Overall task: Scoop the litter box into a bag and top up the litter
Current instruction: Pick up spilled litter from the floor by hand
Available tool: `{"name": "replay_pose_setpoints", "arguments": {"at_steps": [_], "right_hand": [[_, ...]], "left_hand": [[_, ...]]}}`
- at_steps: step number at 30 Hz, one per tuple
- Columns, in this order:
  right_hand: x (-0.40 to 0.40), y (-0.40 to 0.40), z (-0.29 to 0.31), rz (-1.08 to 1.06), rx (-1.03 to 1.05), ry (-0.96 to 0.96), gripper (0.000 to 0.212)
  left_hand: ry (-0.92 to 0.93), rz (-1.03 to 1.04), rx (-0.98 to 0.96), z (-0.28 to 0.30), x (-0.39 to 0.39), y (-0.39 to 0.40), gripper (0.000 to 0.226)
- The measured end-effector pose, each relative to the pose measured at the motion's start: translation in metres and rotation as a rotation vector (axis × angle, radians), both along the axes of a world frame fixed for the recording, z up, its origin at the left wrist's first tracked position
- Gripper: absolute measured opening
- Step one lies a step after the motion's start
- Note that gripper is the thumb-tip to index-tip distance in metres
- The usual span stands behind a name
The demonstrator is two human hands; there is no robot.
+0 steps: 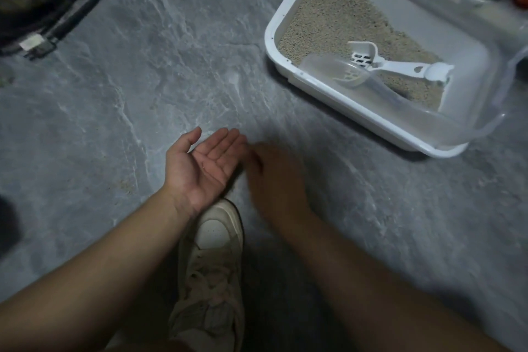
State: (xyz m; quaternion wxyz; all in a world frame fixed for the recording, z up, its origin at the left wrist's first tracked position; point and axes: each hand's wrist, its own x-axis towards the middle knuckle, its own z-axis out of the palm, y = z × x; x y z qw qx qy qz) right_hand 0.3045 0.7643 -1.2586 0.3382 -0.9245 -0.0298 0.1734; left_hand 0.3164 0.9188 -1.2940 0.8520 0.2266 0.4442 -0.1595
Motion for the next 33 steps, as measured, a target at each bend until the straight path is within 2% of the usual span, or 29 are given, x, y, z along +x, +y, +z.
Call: {"name": "replay_pose_setpoints", "arguments": {"at_steps": [1,4,9,14,18,22,26,28,30,32,33], "right_hand": [[0.003,-0.004,-0.01,-0.078,-0.045,-0.023,0.03],[0.008,-0.029,-0.039,-0.203,-0.198,0.127,0.023],[0.017,-0.026,-0.051,-0.095,-0.256,0.121,0.023],[0.047,-0.014,-0.054,-0.128,-0.256,0.103,0.029],[0.052,-0.01,-0.052,0.015,-0.372,0.128,0.032],[0.049,-0.003,-0.058,0.132,-0.426,-0.041,0.024],[0.045,-0.002,-0.059,0.263,-0.551,0.147,0.035],[0.043,-0.004,-0.052,0.254,-0.533,0.168,0.039],[0.039,-0.009,-0.042,0.225,-0.499,0.084,0.041],[0.032,-0.023,-0.035,0.041,-0.5,-0.077,0.044],[0.028,-0.033,-0.032,-0.092,-0.497,-0.06,0.045]], "left_hand": [[0.002,0.007,0.001,0.0,0.0,0.002,0.045],[0.001,0.01,0.009,-0.001,0.002,0.006,0.046],[0.004,-0.004,0.016,-0.002,0.007,0.007,0.047],[0.008,-0.027,0.02,-0.005,0.009,0.007,0.047],[0.012,-0.03,0.02,-0.006,0.011,0.009,0.047],[0.017,-0.034,0.02,-0.006,0.012,0.009,0.047],[0.016,-0.043,0.016,-0.006,0.011,0.006,0.047],[0.019,-0.044,0.015,-0.007,0.011,0.004,0.047],[0.022,-0.051,0.013,-0.007,0.011,0.001,0.047],[0.023,-0.055,0.007,-0.007,0.012,-0.002,0.047],[0.023,-0.058,0.006,-0.007,0.012,-0.004,0.047]]}}
